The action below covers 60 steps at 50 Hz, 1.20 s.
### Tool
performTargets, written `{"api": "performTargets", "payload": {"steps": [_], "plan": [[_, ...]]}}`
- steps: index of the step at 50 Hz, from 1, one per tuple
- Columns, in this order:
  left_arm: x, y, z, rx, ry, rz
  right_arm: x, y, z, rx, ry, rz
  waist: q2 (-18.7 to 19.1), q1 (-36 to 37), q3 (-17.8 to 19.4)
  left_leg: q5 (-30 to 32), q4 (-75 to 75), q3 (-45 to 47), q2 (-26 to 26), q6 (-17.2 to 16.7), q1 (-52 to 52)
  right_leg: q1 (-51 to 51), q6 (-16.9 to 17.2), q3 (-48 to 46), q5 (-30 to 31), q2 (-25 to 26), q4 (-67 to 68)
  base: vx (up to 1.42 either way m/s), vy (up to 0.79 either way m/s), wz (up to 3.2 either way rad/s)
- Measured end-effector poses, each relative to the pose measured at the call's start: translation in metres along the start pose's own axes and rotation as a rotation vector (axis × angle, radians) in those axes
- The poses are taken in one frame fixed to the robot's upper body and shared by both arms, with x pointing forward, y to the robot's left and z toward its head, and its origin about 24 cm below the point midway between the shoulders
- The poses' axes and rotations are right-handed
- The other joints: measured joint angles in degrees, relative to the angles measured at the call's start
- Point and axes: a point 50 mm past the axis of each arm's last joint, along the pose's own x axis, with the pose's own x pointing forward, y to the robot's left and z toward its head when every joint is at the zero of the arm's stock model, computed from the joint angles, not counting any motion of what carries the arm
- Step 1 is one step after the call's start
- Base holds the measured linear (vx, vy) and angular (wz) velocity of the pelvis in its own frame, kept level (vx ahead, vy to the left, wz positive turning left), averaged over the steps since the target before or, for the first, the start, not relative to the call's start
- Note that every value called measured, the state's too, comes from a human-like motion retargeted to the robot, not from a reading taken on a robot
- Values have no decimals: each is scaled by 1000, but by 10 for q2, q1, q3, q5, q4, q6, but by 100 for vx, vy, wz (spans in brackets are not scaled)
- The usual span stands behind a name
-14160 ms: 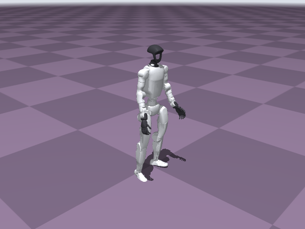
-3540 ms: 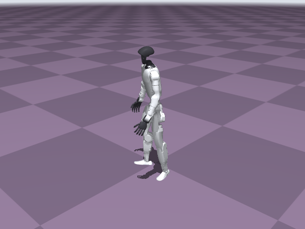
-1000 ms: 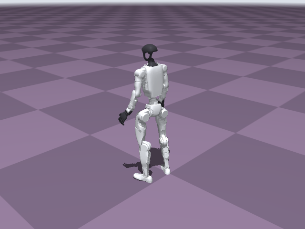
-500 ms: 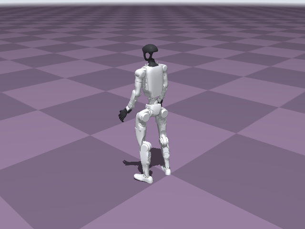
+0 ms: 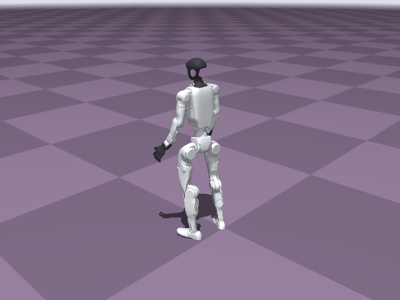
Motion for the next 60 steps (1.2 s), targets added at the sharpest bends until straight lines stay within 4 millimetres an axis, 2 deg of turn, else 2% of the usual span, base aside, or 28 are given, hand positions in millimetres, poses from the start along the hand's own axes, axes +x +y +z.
{"api": "performTargets", "payload": {"steps": [6, 12, 21, 24, 28, 30, 33, 37, 42, 45, 48, 51, 56, 60], "plan": [[-1, 2, -5, 8, 22, 5, 0, -1, -2, 5, 8, -5, -2, 1, 8, -1, 3, 4, 0, 1, -1, -4, 2, 5, 5, -2, 4, 0, 0, 0], [1, 5, -2, 22, 13, 3, 2, -3, 4, 37, -1, -18, -6, -2, 26, 3, 1, 16, -1, 4, -3, -17, 4, 17, 13, -2, 9, -3, 1, -10], [3, 19, 2, 58, -25, 8, 7, -7, 43, 65, -129, -45, -9, -27, 61, 22, -19, 84, 12, 6, -2, -58, 1, 65, 30, 23, 1, -12, -1, -67], [2, 25, -2, 123, -24, -7, 8, -10, 57, 50, -184, -55, -3, -30, 65, 26, -28, 128, 26, 2, 1, -67, -5, 2, 5, 20, 10, -11, -6, -134], [2, 34, -5, 229, -20, -28, 9, -16, 66, 44, -216, -80, 7, -23, 57, 29, -32, 197, 46, -6, 3, -62, -16, -175, -28, -11, 44, -5, -10, -155], [3, 40, -3, 270, -26, -30, 9, -20, 65, 56, -208, -98, 9, -17, 50, 29, -29, 229, 53, -9, 3, -56, -18, -252, -34, -31, 67, 1, -15, -144], [3, 48, -1, 285, -33, -10, 10, -23, 57, 73, -167, -118, 3, -11, 38, 26, -14, 270, 56, -9, 9, -50, -9, -296, -12, -52, 83, 5, -20, -126], [4, 58, -1, 241, -32, 37, 9, -24, 39, 70, -94, -119, -12, -8, 27, 21, 21, 317, 58, 7, 26, -54, 13, -257, 14, -60, 75, 10, -26, -107], [3, 56, -4, 131, -5, 77, 9, -27, 22, 11, -26, -100, -27, -15, 30, 10, 107, 358, 74, 65, 47, -50, 6, -179, 4, -60, 60, 12, -27, -114], [1, 46, -7, 83, 5, 69, 10, -34, 18, -34, -10, -100, -30, -17, 40, -12, 186, 288, 89, 93, 33, -43, -2, -128, -2, -59, 60, 13, -21, -149], [-1, 31, -7, 85, -11, 29, 10, -42, 16, -62, -15, -109, -18, -10, 51, -33, 245, 119, 81, 77, -13, -38, -1, -68, -5, -37, 63, 13, -14, -193], [-3, 17, -4, 119, -50, -24, 10, -48, 15, -78, -27, -114, -10, 1, 55, -41, 241, -14, 42, 59, -40, -38, 9, -8, -1, -16, 64, 13, -9, -201], [-2, 3, 15, 149, -135, -71, 12, -57, 23, -98, -63, -115, -3, 19, 59, -47, 173, -79, 15, 56, -61, -48, 20, 87, 15, 25, 57, 8, -9, -198], [0, -2, 30, 139, -183, -71, 13, -63, 33, -113, -98, -127, 12, 22, 63, -10, 94, -116, 15, 35, -67, -42, 20, 149, 30, 72, 35, 5, -6, -178]]}}
